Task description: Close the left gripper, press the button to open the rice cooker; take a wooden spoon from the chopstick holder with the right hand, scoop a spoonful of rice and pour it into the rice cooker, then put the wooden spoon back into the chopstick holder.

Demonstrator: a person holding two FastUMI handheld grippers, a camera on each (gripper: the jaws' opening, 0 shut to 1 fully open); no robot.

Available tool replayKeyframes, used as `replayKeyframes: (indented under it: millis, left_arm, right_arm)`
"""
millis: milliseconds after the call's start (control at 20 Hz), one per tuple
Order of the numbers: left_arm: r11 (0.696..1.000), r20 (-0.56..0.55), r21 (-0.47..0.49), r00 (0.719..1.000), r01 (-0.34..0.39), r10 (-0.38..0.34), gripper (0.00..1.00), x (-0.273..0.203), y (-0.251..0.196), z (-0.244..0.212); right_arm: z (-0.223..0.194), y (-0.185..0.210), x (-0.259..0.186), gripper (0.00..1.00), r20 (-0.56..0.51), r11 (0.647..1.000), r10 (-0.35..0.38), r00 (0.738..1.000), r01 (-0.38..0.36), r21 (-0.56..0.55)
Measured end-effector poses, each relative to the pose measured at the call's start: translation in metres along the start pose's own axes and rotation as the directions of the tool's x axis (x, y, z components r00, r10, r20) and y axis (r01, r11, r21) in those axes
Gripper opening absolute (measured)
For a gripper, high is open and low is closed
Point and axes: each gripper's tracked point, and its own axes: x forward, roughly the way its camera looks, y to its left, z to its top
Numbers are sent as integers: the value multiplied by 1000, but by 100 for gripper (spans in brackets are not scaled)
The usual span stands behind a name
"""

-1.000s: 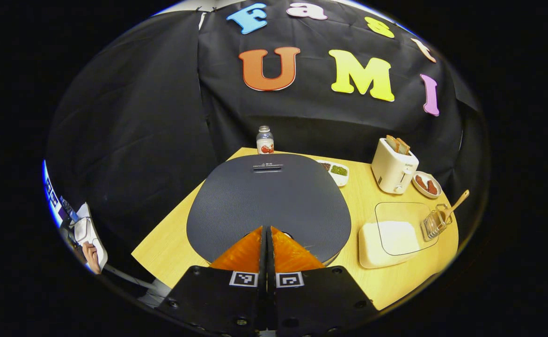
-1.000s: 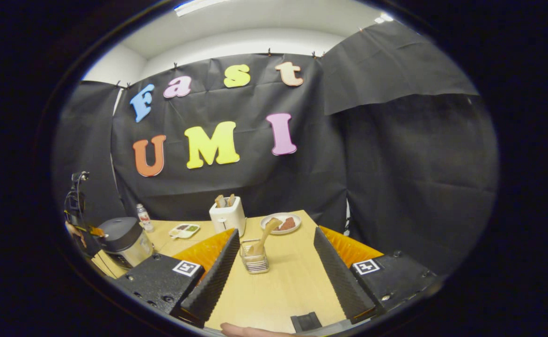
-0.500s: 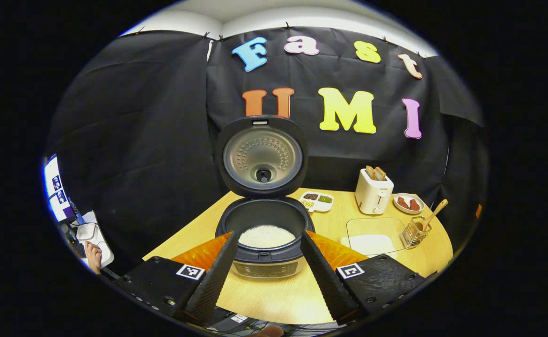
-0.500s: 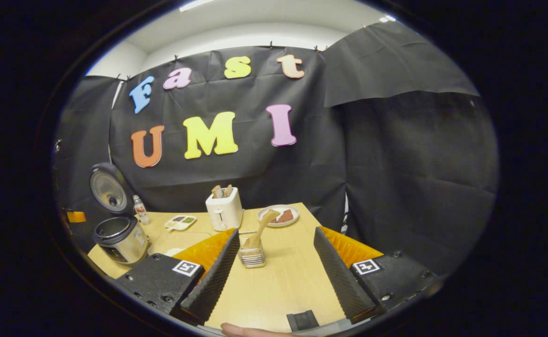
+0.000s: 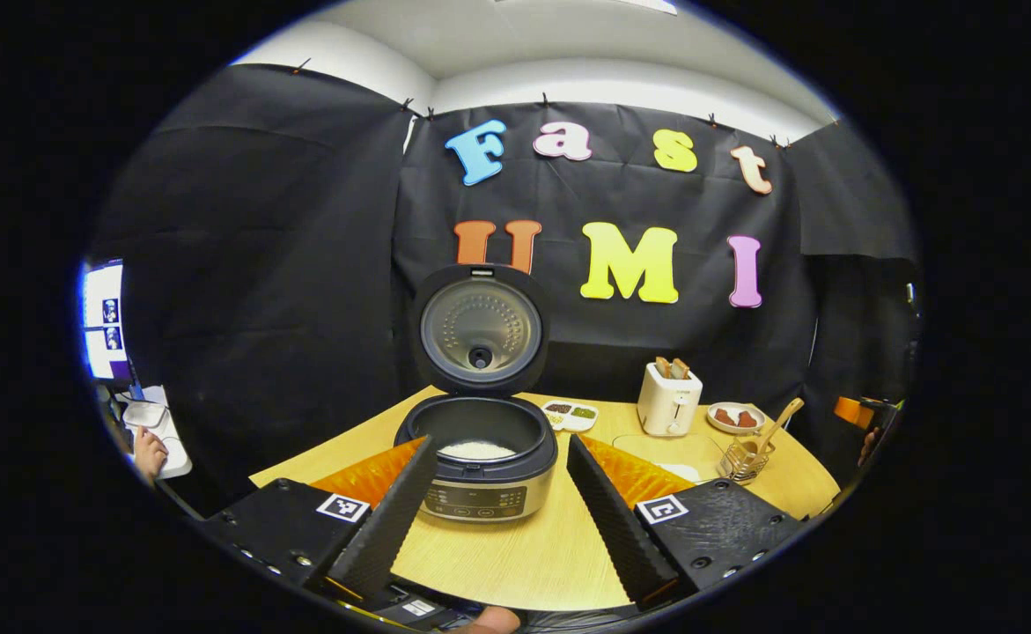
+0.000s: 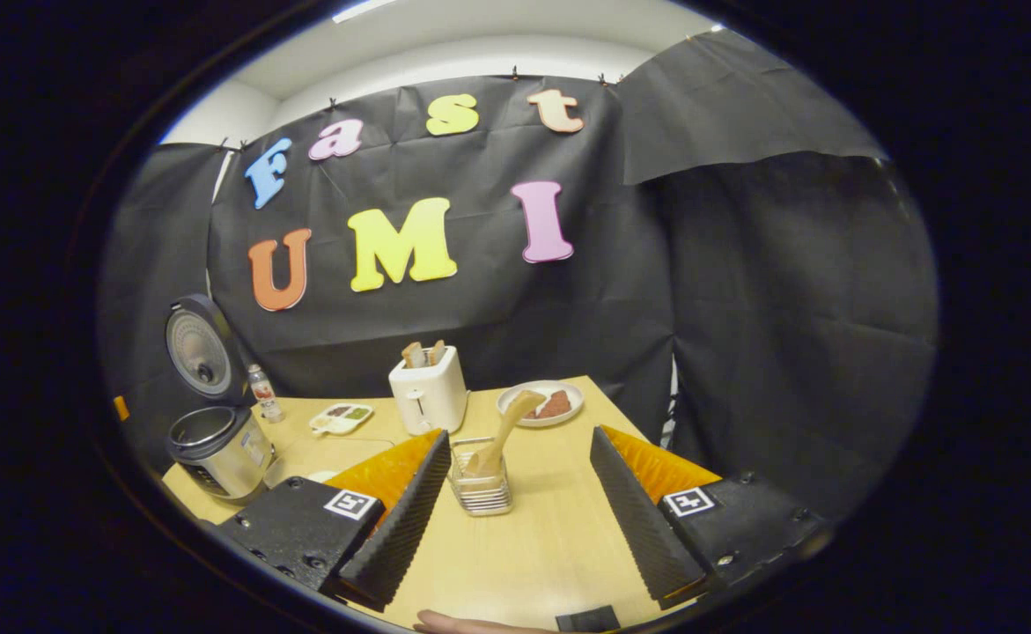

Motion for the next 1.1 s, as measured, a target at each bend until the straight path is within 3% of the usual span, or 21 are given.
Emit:
replayKeyframes:
  millis: [350, 550, 700, 750, 800, 850, 900, 1000, 1100]
  left_arm:
    - [1000, 72, 15, 997, 7, -8, 94, -34, -6, -27]
    - [999, 98, 43, 995, -29, 25, 94, -51, 10, -24]
    - [999, 140, 50, 990, -14, 7, 94, -61, 13, -11]
    - [999, 145, 51, 989, -5, -3, 94, -64, 12, -9]
    - [998, 157, 66, 987, 4, -14, 94, -66, 10, -5]
    - [996, 166, 84, 986, -4, -10, 94, -67, 11, -1]
    - [995, 176, 101, 984, -24, 6, 94, -68, 18, 2]
    - [992, 191, 122, 981, -37, 13, 94, -71, 18, 6]
    - [994, 194, 110, 981, -24, 3, 94, -75, 17, 7]
  right_arm:
    - [-46, 13, 89, 100, -12, 1000, 11, 1000, -11, 28]
    - [-63, 25, 134, 100, -19, 997, 39, 999, -38, 73]
    - [-71, 5, 162, 99, -35, 998, -62, 997, 63, 22]
    - [-74, 13, 171, 94, -47, 1000, -19, 999, 19, -5]
    - [-79, 24, 178, 95, -86, 999, 44, 995, -46, -20]
    - [-83, 17, 185, 85, -97, 999, 34, 995, -34, -2]
    - [-81, 9, 194, 87, -101, 999, 20, 995, -17, 30]
    - [-91, 10, 204, 80, -142, 997, 25, 990, -15, 77]
    - [-84, 20, 204, 65, -111, 992, 74, 991, -62, 109]
